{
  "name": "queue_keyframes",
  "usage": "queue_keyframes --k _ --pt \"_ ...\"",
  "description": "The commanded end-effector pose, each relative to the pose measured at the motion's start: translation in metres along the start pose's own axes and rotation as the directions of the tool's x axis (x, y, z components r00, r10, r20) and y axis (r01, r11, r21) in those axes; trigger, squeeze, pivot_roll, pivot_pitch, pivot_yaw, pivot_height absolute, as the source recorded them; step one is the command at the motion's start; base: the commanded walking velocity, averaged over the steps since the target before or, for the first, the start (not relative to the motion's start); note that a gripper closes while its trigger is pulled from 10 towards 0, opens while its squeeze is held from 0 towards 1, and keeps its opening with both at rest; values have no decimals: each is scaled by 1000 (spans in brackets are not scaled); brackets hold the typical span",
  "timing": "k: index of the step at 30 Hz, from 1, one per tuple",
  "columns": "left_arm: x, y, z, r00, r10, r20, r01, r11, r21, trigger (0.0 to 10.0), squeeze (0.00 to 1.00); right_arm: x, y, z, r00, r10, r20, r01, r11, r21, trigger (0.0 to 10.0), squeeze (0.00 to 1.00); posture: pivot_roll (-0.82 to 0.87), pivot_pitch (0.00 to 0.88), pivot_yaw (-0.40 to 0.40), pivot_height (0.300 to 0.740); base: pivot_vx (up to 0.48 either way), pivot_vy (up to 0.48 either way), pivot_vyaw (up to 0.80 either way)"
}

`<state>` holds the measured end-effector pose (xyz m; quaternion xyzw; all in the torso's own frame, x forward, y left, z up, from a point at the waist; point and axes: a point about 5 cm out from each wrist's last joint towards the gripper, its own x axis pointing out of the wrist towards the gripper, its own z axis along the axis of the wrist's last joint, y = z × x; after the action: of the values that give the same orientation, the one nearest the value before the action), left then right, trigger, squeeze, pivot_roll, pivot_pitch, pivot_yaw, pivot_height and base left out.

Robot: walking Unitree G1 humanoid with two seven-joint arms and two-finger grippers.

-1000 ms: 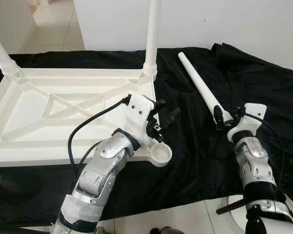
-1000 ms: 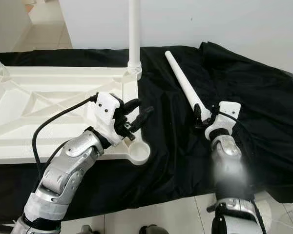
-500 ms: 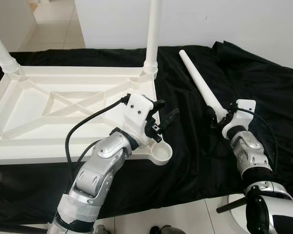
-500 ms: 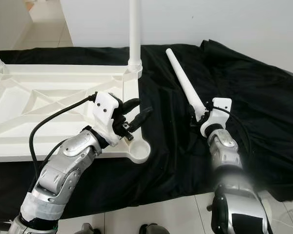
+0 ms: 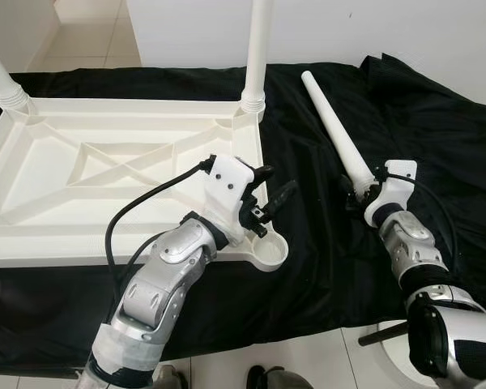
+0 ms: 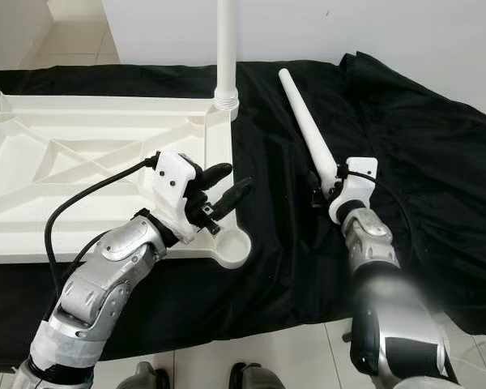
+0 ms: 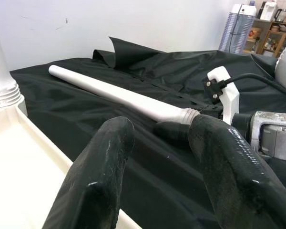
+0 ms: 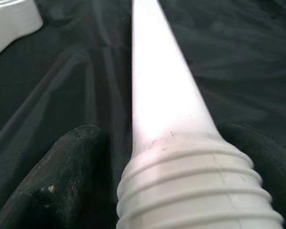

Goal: Building children table

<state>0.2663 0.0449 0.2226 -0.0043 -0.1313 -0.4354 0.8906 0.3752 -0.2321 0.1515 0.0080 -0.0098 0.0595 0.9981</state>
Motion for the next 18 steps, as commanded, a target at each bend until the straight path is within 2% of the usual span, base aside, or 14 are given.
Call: queue_keyframes --k 1,5,6,9,15,18 --pt "-1 -2 3 1000 -1 1 1 1000 18 10000 0 0 6 -9 999 28 -31 -27 999 17 6667 0 38 187 -46 740 0 0 0" --pt "-1 -1 2 1000 2 0 -2 1000 20 10000 0 0 7 -9 999 35 -31 -34 999 27 6667 0 38 184 -46 740 0 0 0" --pt "0 -1 3 1000 2 1 -2 1000 20 10000 0 1 9 -11 998 45 -34 -43 998 45 0 0 37 181 -48 740 0 0 0" --pt "0 -1 3 1000 0 4 0 1000 19 10000 0 1 11 -13 998 59 -38 -56 995 83 0 0 36 174 -49 740 0 0 0" --pt "2 -1 4 1000 -1 9 1 1000 26 10000 0 -5 15 -26 996 68 -53 -64 995 77 0 0 31 166 -54 740 0 0 0" --pt "2 2 4 1000 6 12 -6 1000 21 10000 0 -7 15 -27 999 40 -23 -38 996 80 0 0 22 157 -59 740 0 0 0"
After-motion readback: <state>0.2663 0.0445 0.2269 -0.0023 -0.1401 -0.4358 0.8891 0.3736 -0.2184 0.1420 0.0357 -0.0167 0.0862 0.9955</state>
